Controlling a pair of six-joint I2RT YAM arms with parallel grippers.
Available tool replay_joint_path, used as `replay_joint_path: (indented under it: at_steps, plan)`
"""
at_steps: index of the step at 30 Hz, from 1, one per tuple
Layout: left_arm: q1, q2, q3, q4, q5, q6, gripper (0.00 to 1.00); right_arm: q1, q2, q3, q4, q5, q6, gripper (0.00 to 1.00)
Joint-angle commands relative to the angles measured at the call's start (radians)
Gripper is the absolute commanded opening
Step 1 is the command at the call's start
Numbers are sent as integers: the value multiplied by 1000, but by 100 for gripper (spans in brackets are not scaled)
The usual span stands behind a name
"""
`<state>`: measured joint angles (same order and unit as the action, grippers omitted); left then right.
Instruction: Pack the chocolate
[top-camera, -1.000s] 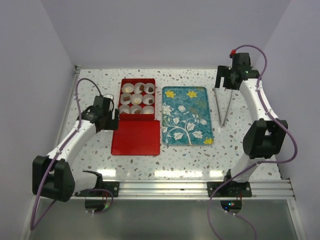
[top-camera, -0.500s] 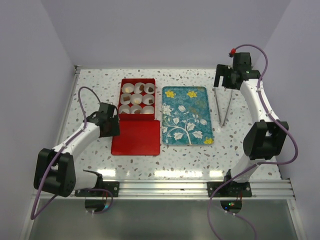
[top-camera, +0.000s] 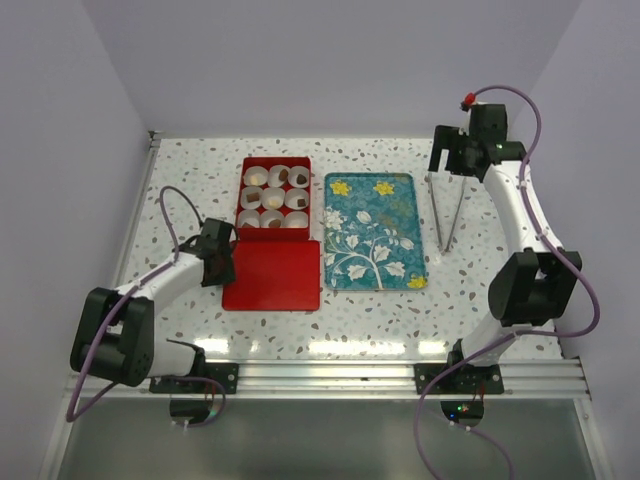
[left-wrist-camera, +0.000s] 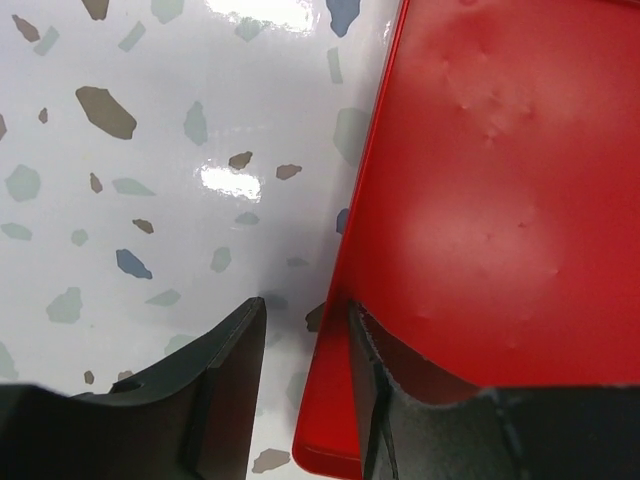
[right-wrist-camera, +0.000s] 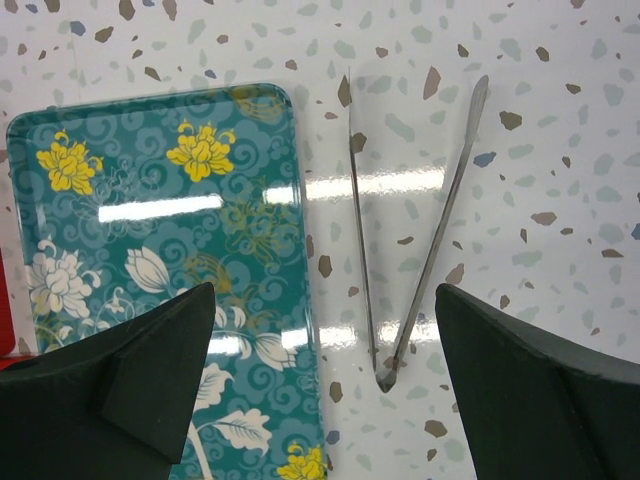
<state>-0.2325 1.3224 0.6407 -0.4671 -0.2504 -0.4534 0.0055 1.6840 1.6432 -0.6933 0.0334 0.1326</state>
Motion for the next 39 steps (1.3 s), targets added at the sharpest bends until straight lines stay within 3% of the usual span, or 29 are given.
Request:
replay_joint_path:
  at_steps: [1, 4, 7, 8, 13, 29, 39]
  plan:
    - [-7, 31, -15, 91, -3, -5, 43, -4, -53, -6, 26, -12, -2, 95]
    - [-7, 64, -21, 113, 7, 1, 40, -2, -58, -6, 25, -7, -5, 95]
    - [-7, 112, -12, 116, 13, 4, 27, -2, -63, -6, 25, -4, -8, 95]
    - [-7, 121, -9, 114, 13, 7, 17, -2, -66, -6, 25, -4, -8, 95]
    - [-7, 152, 4, 104, 28, 9, 1, -4, -66, -6, 21, -3, -11, 95]
    - [-7, -38, 99, 4, 191, 124, 0, -2, -67, -8, 8, -29, -10, 95]
    - [-7, -81, 172, -54, 278, 119, 0, -2, -75, -19, 2, -61, -7, 94]
